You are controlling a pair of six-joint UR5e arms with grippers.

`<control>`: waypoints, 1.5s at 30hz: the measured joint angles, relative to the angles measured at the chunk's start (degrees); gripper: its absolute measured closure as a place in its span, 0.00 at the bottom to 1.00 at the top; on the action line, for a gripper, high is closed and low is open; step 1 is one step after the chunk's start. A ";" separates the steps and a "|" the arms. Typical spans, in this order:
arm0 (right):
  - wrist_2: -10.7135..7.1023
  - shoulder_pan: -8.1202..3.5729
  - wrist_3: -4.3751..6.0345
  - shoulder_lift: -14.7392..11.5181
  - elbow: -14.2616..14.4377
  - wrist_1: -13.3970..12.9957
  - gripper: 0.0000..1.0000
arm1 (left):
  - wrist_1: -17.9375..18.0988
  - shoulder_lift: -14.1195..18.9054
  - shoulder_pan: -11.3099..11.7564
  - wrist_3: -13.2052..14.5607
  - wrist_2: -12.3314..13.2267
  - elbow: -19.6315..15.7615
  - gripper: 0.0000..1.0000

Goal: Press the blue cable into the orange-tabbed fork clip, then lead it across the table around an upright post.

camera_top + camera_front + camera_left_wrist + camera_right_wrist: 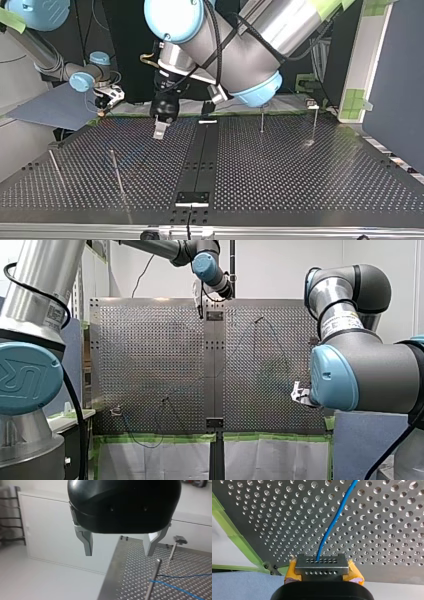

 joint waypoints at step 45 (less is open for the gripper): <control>-0.16 0.49 -0.26 0.00 -0.27 0.03 1.00 | 25.17 3.97 0.89 -6.09 0.04 -25.17 0.00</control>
